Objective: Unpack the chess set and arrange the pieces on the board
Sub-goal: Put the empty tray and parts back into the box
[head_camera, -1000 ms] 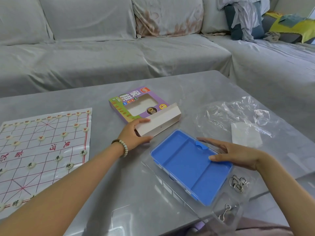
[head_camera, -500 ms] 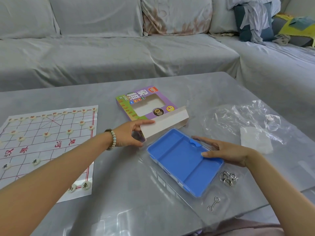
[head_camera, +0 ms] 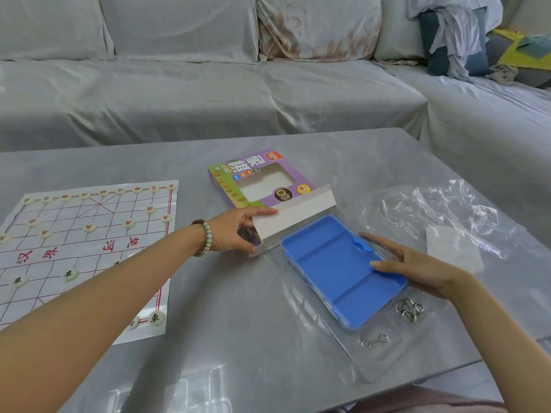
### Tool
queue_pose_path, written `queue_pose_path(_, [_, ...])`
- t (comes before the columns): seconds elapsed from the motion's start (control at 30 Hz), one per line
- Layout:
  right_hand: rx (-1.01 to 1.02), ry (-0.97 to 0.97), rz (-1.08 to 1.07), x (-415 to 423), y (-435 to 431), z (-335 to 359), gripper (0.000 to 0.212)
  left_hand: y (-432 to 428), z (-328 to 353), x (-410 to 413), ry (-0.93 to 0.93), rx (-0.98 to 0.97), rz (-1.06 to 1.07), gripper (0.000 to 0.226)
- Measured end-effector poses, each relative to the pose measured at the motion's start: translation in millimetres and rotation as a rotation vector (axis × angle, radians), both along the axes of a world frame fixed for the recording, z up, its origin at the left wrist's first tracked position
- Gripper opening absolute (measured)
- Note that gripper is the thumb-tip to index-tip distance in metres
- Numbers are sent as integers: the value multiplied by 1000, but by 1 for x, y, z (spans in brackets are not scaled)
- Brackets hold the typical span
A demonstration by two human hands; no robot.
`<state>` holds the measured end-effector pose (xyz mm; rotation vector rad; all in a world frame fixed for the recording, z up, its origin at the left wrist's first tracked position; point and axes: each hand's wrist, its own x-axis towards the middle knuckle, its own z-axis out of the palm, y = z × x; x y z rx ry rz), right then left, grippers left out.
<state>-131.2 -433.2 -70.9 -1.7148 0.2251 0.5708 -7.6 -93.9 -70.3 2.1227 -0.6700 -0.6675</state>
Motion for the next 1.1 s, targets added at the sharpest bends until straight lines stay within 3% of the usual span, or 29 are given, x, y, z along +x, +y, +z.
queue_pose_path(0.13, [41, -6, -46, -2, 5, 0, 61, -1, -1, -3, -3, -100, 41, 74])
queue_pose_path(0.27, [48, -32, -55, -1, 18, -1, 62, -17, -9, -11, -184, -237, 279, 57])
queue_pose_path(0.33, [61, -38, -68, 1, 24, -1, 63, -27, -16, -12, -303, -211, 339, 48])
queue_pose_path(0.4, [64, -42, -79, 2, 26, 0, 63, -33, -20, -8, -444, -100, 329, 22])
queue_pose_path(0.47, [75, -44, -89, 1, 25, 2, 63, -37, -19, -5, -496, -51, 314, 46])
queue_pose_path(0.57, [106, -54, -71, 2, 24, 6, 61, -41, -7, -7, -400, -209, 356, 63])
queue_pose_path(0.73, [108, -76, -67, 2, 32, 13, 58, -35, -4, -4, -242, -295, 362, 75])
queue_pose_path(0.87, [141, -86, -204, 6, 43, 11, 37, -46, -1, -21, -249, -279, 183, 61])
queue_pose_path(0.93, [128, -71, -242, 8, 46, 12, 26, -52, -1, -23, -252, -290, 199, 69])
queue_pose_path(0.97, [141, -67, -237, 9, 44, 11, 32, -52, -2, -22, -258, -293, 224, 74])
queue_pose_path(1.03, [237, -32, -228, 11, 34, 10, 75, -50, -2, -17, -253, -303, 279, 78])
queue_pose_path(1.1, [386, -7, -191, 6, 22, 12, 106, -48, 3, -15, -240, -324, 319, 64])
